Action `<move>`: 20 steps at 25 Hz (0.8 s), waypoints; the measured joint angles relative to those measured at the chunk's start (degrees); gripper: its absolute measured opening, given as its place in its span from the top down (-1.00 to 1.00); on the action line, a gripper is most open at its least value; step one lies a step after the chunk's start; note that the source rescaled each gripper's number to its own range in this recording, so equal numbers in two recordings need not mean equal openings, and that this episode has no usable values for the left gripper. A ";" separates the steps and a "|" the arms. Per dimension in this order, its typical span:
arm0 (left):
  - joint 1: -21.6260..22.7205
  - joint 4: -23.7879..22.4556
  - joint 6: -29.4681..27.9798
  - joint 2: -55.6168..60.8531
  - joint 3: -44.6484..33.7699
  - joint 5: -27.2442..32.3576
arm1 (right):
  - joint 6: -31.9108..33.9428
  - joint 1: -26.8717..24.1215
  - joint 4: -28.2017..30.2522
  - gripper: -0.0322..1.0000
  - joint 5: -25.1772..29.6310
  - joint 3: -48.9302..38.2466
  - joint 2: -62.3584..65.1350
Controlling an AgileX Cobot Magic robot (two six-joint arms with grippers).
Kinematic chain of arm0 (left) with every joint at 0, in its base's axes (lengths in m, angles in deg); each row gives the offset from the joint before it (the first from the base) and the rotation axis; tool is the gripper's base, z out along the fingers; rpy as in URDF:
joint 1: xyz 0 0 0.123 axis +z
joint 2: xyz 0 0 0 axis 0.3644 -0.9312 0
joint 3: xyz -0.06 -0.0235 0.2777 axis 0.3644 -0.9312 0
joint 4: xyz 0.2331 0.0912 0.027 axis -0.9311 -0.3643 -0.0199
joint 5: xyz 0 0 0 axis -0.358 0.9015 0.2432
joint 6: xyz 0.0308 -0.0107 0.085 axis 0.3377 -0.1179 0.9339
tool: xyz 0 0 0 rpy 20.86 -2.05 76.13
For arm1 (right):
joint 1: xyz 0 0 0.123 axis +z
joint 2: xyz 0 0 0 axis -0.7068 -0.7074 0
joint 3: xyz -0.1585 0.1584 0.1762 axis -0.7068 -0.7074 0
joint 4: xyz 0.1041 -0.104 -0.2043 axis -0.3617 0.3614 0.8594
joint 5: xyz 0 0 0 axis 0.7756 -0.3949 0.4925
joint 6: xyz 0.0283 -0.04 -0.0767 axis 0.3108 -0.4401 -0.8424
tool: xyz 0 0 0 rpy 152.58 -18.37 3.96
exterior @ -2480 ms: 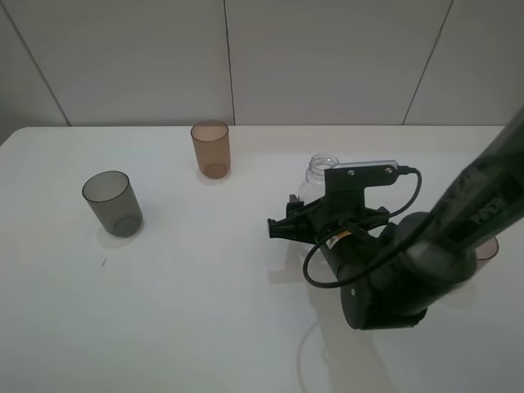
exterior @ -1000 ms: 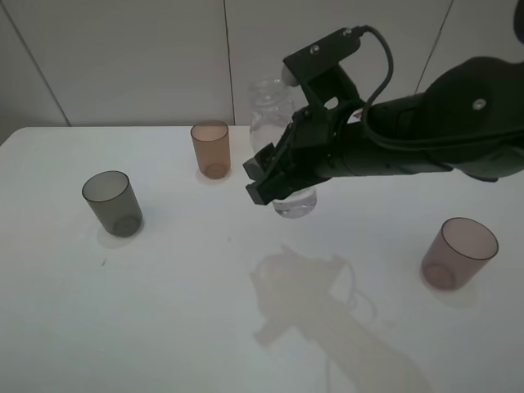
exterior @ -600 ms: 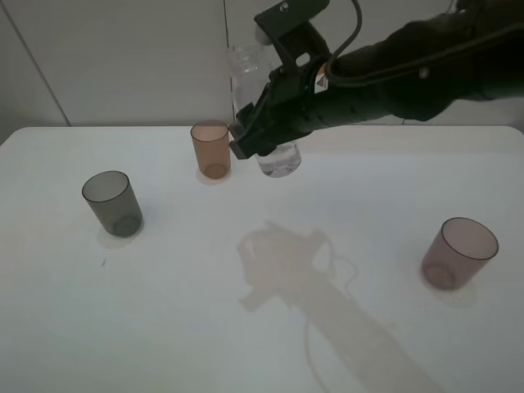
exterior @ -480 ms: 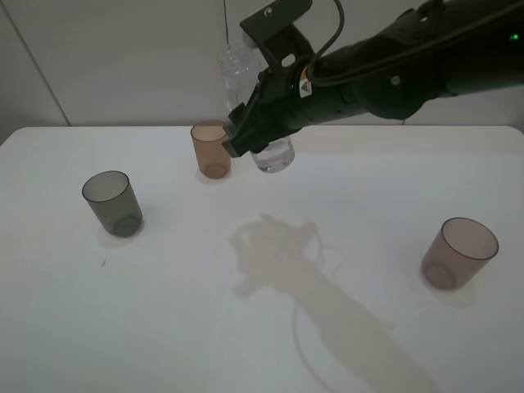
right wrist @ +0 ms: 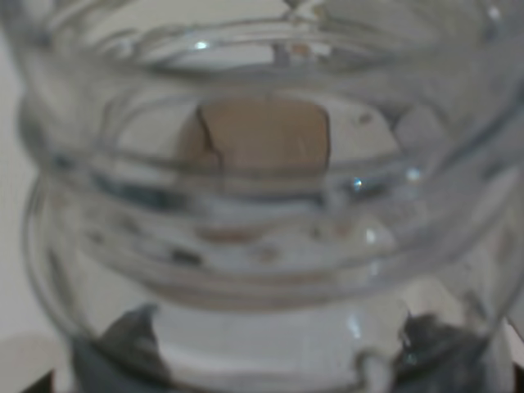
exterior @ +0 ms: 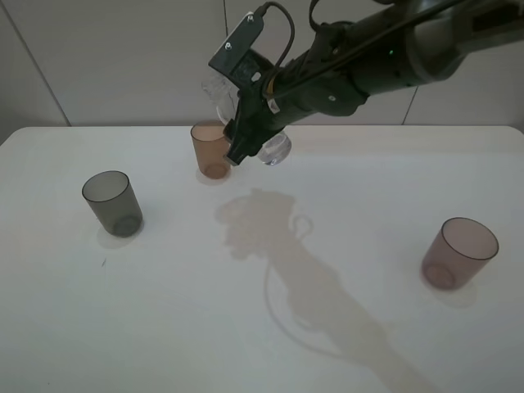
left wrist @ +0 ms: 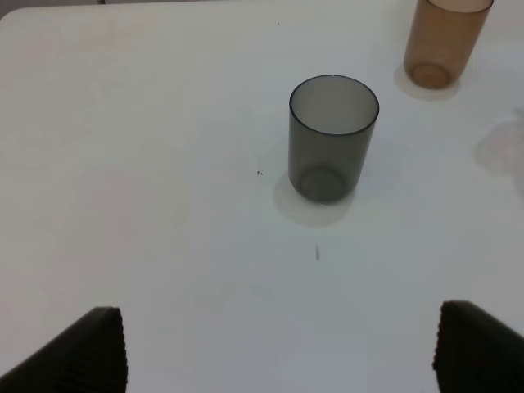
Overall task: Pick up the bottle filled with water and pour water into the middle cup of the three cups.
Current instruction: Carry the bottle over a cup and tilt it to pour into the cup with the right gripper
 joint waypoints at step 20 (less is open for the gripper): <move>0.00 0.00 0.00 0.00 0.00 0.00 | 4.47 -2.70 24.35 0.94 10.16 15.20 -14.04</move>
